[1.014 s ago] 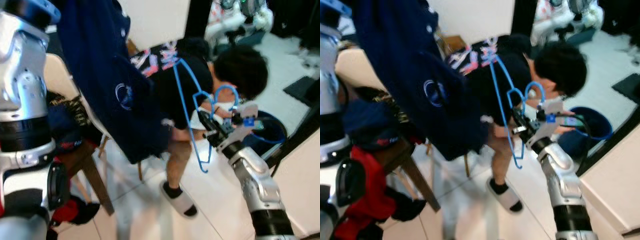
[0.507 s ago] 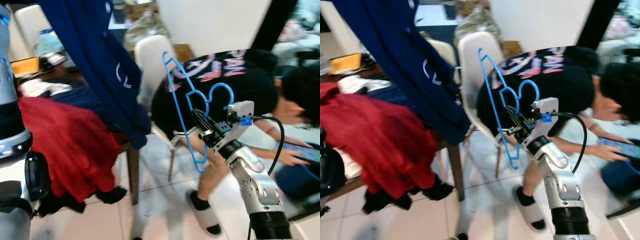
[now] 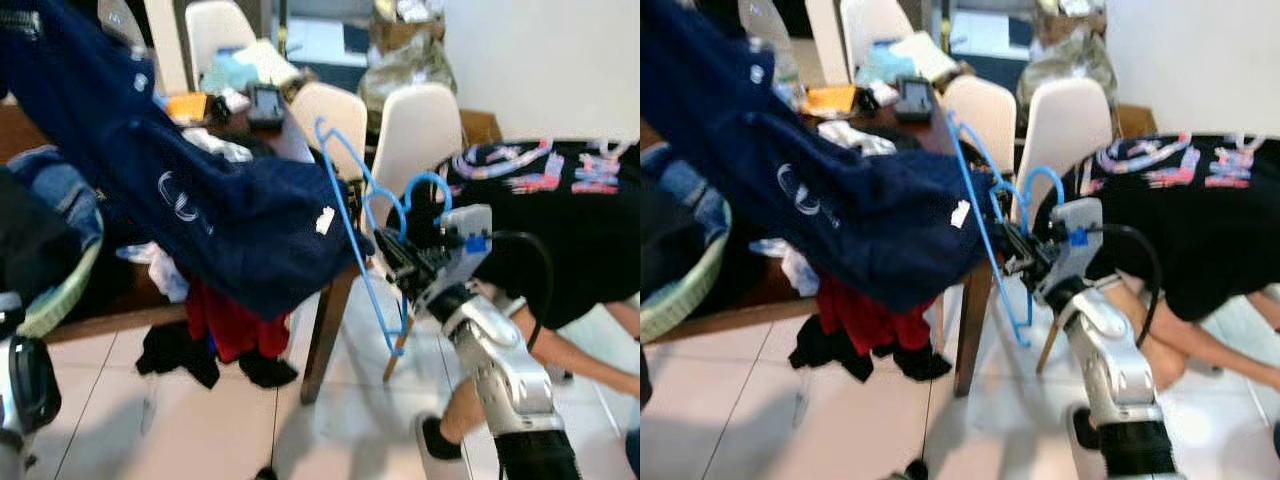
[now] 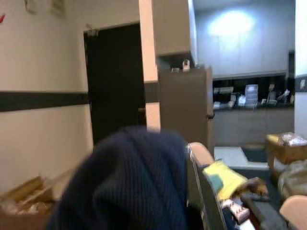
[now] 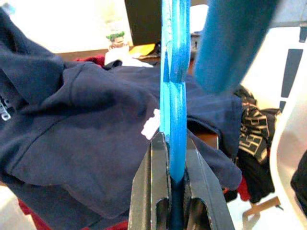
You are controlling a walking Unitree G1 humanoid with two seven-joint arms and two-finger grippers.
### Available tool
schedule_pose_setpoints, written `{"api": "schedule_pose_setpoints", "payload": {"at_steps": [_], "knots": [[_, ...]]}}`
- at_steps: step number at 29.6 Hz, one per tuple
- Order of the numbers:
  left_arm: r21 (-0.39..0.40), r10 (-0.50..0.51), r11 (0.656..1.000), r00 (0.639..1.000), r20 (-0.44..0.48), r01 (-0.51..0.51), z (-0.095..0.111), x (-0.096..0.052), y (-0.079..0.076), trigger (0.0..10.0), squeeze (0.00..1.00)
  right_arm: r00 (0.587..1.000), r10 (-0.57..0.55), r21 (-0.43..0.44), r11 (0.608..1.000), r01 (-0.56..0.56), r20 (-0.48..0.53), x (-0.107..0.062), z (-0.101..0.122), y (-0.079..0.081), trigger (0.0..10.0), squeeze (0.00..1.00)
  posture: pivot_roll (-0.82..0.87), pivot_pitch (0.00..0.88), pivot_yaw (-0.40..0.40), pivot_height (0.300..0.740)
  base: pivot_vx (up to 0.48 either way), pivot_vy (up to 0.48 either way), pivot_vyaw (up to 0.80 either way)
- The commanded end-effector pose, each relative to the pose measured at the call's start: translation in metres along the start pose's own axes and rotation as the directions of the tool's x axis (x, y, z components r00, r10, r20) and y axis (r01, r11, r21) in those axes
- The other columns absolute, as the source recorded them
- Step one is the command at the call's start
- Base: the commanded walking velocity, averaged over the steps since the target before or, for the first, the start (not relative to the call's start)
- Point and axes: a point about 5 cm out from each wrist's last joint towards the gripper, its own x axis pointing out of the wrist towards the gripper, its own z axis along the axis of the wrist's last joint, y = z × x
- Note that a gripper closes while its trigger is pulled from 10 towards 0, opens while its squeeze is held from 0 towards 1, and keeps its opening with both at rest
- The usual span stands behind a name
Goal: Hang hanger
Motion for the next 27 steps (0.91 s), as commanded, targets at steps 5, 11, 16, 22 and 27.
{"api": "schedule_pose_setpoints", "payload": {"at_steps": [5,11,16,22,27], "knots": [[-0.025,-0.034,0.999,0.999,-0.004,0.034,-0.004,0.010,-0.001,10.0,0.00,1.000,0.012,0.025,1.000,-0.011,-0.026,-0.002,-0.001,0.004,10.0,0.00,0.09,0.139,-0.059,0.740,0.000,0.000,-0.80],[0.009,-0.073,0.997,0.997,-0.019,0.073,-0.004,0.024,-0.008,10.0,0.00,1.000,0.020,0.024,1.000,-0.020,-0.017,-0.004,0.001,0.010,10.0,0.00,0.08,0.146,-0.050,0.740,0.000,0.000,-0.27],[0.072,-0.073,0.994,0.996,-0.042,0.076,-0.004,0.031,-0.008,10.0,0.00,1.000,0.023,0.027,0.999,-0.023,-0.013,-0.006,0.002,0.012,10.0,0.00,0.08,0.150,-0.045,0.740,0.000,0.000,0.00],[0.253,-0.018,0.963,0.962,-0.272,0.090,-0.049,0.017,0.005,10.0,0.00,0.996,0.084,0.043,0.996,-0.083,-0.020,-0.012,0.004,0.021,10.0,0.00,0.07,0.165,-0.039,0.740,0.000,0.000,0.00],[0.487,0.084,0.842,0.835,-0.544,0.233,-0.112,-0.028,0.030,10.0,0.00,0.970,0.230,0.046,0.973,-0.227,-0.073,-0.018,0.000,0.041,10.0,0.00,0.06,0.174,-0.048,0.740,0.000,0.000,0.00]]}}
